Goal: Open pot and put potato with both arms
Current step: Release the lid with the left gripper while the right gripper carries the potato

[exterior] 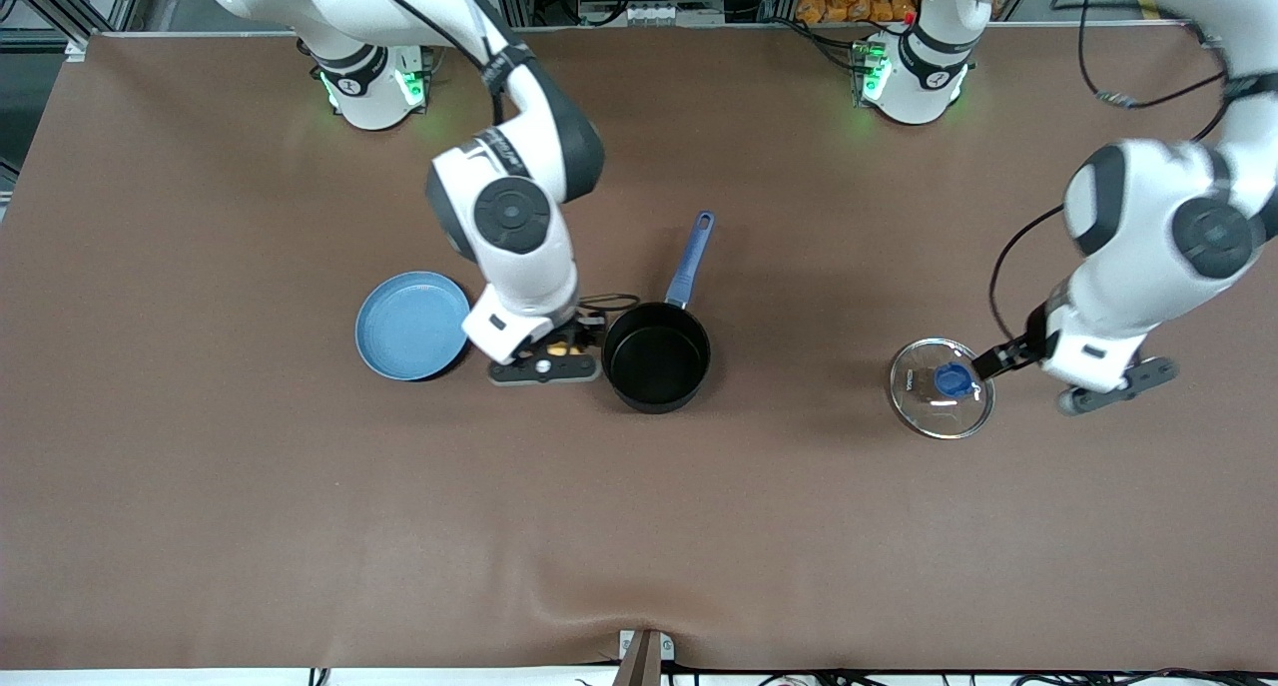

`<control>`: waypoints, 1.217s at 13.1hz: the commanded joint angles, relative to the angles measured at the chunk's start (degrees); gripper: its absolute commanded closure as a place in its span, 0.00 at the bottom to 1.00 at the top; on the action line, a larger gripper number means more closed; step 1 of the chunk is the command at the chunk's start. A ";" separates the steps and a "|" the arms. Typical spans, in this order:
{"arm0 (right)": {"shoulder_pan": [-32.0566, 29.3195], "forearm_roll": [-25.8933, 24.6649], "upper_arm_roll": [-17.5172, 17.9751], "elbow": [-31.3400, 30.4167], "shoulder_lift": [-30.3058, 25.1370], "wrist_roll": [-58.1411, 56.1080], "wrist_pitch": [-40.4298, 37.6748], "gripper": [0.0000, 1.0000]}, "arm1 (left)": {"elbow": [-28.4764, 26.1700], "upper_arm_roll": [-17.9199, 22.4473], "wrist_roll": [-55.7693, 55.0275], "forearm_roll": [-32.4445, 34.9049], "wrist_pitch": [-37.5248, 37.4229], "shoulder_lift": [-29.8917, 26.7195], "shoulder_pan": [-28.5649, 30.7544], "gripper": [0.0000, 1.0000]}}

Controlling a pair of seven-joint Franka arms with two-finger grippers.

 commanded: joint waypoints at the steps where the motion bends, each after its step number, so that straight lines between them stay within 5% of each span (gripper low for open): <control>1: 1.90 2.05 -0.74 3.70 4.62 2.60 4.42 1.00 | 10.38 -1.35 2.31 1.02 -13.41 -0.44 0.21 0.00; 5: 4.09 3.47 -0.74 3.70 8.40 2.78 10.93 1.00 | 19.72 -2.93 4.68 0.58 -24.17 -1.40 0.47 0.00; 16: 6.82 3.47 0.84 3.44 14.55 5.50 17.25 1.00 | 19.03 0.13 8.20 -4.78 -30.24 -10.54 1.17 0.00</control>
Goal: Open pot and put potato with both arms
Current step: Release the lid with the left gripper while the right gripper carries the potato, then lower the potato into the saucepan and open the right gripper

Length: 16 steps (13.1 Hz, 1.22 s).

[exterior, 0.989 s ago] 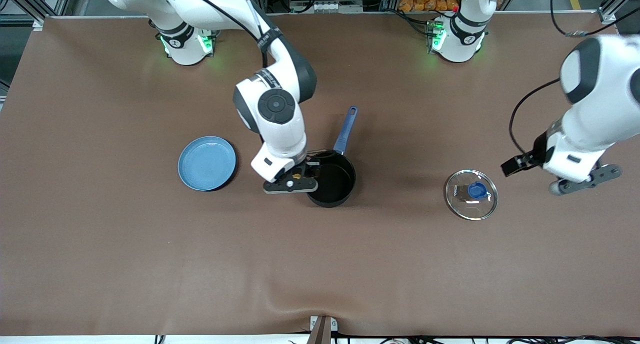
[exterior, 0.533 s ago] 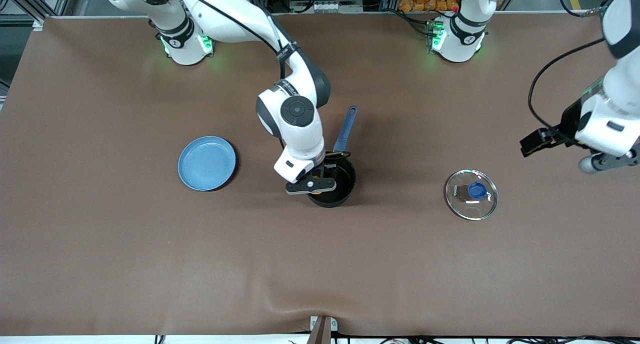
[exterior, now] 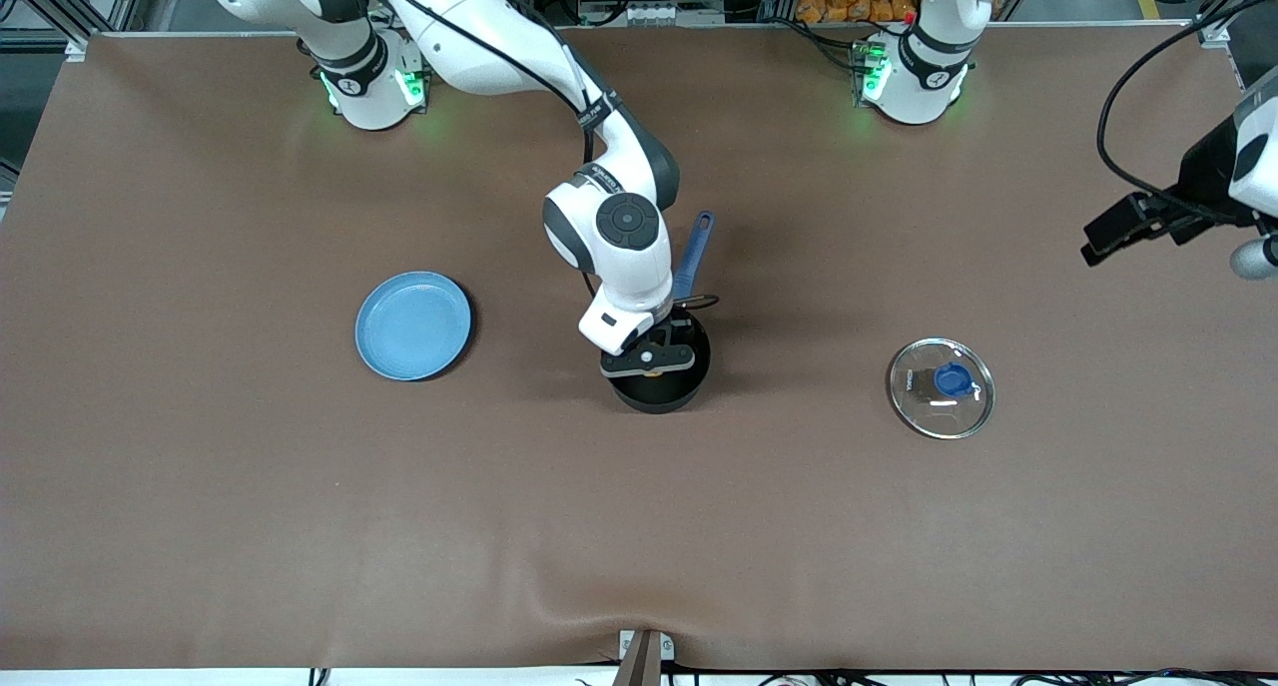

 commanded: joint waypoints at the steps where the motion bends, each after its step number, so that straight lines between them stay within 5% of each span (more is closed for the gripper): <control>1: 0.33 0.80 -0.14 1.93 3.23 1.15 3.15 1.00 | -0.39 1.54 1.88 -1.62 -1.73 -1.27 -0.06 0.00; 7: 0.77 0.71 -0.14 1.85 5.00 1.95 5.01 1.00 | -0.39 1.28 4.34 -3.11 -1.47 -1.00 0.64 0.00; 10: 0.77 0.63 0.47 1.85 5.17 3.26 5.01 0.57 | -0.39 1.46 4.34 -3.29 -0.94 -0.57 0.65 0.00; 14: 0.68 0.71 0.48 1.85 5.09 3.44 4.92 0.47 | -0.48 1.46 4.34 -3.29 -0.06 -0.47 0.65 0.00; 16: 0.68 0.72 0.48 1.85 4.91 3.44 4.92 0.16 | -0.57 1.46 4.34 -3.29 -0.06 -0.39 0.65 0.00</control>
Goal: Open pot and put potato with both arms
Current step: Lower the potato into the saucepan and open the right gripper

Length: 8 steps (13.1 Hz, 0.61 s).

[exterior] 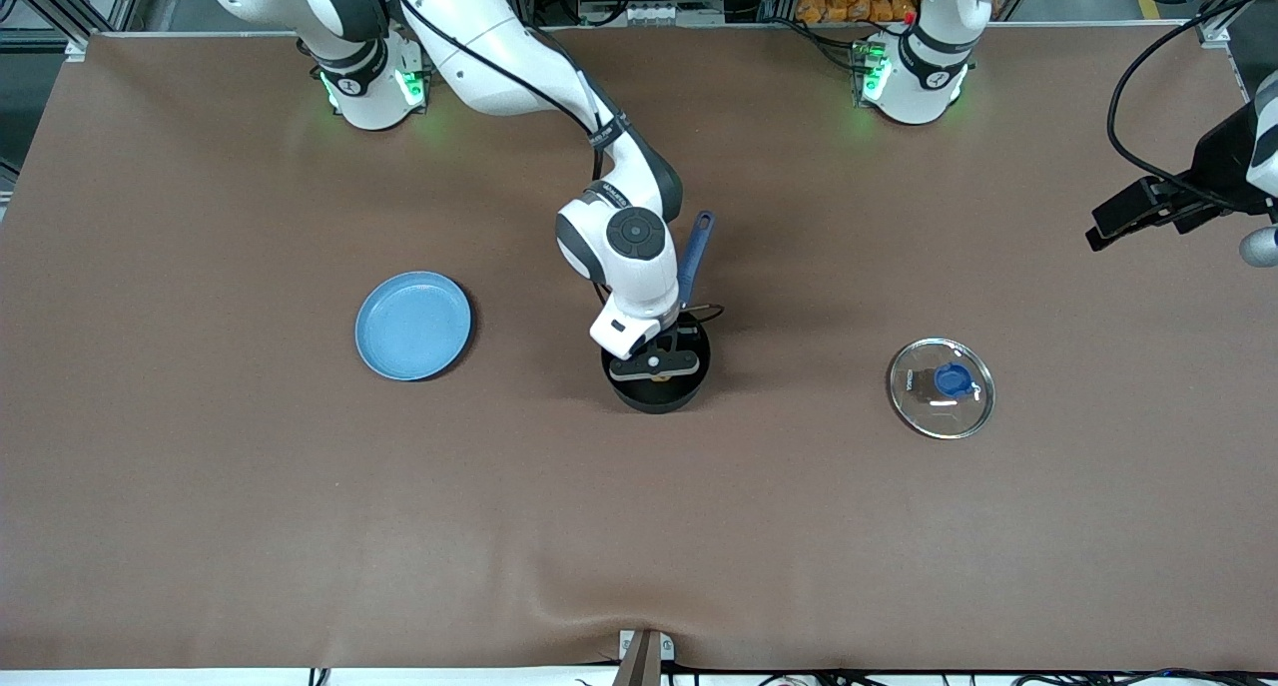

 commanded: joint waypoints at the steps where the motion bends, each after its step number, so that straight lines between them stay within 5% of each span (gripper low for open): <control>1: 0.25 0.79 -0.22 1.54 0.53 0.77 -0.34 0.06 | -0.24 0.02 1.16 -1.37 0.44 -0.11 0.53 0.00; 5: -0.45 0.96 -0.31 1.54 -1.48 0.42 -1.13 0.00 | -0.07 0.02 1.16 -1.46 0.62 0.59 0.61 0.00; 8: -1.86 0.61 -0.75 1.54 -6.57 -0.81 -8.57 0.00 | -0.15 0.10 1.07 -1.46 0.62 0.59 0.61 0.00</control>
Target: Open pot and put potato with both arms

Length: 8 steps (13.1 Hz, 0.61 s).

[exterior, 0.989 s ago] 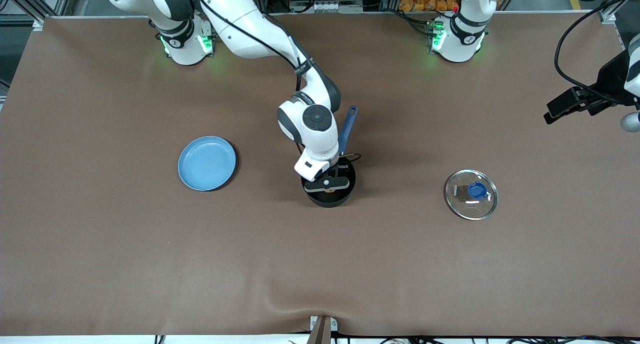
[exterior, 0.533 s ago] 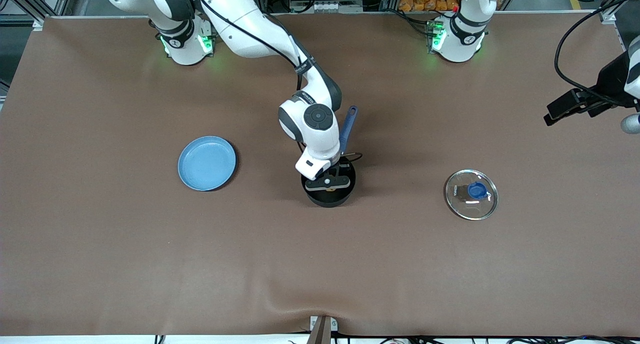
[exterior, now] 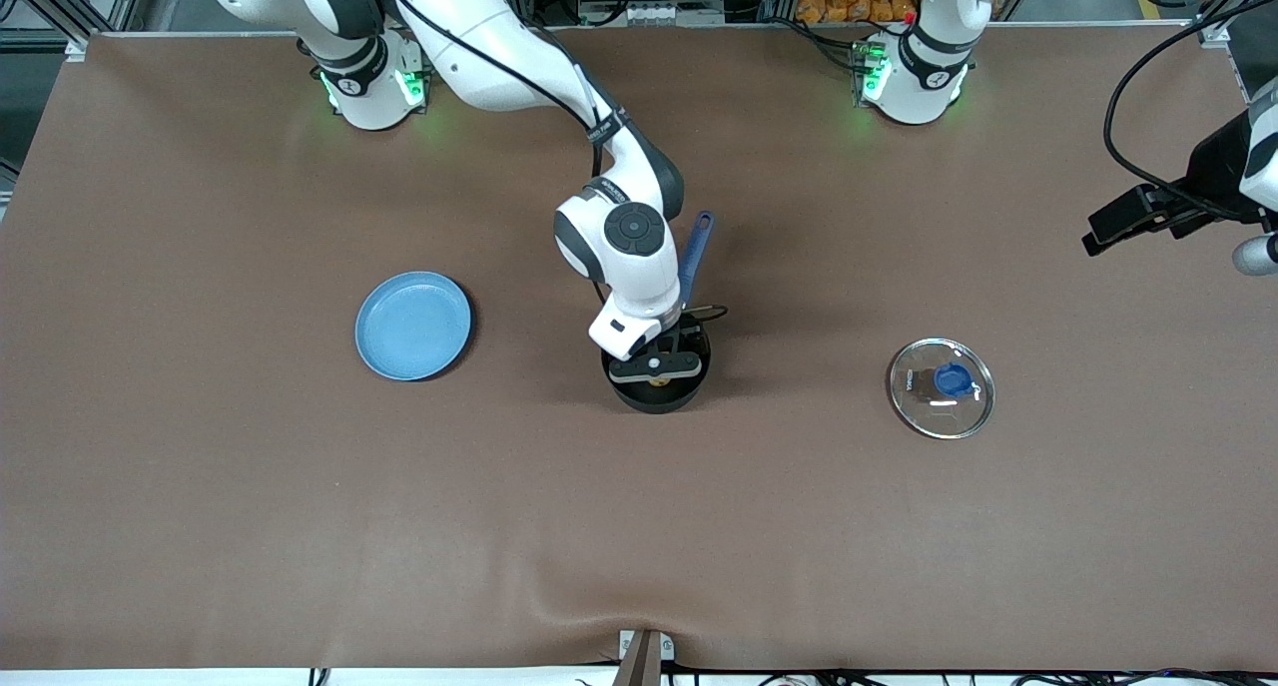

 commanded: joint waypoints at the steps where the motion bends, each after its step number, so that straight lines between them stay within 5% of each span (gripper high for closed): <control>1: -2.15 0.58 0.03 -0.61 -6.80 -2.68 -7.91 0.00 | -0.08 -0.01 1.07 -1.43 0.47 -0.13 0.58 0.00; 8: -12.51 0.84 -0.33 -0.88 -26.92 -6.82 -33.12 0.00 | -0.08 -0.01 1.07 -1.43 0.47 -0.05 0.49 0.00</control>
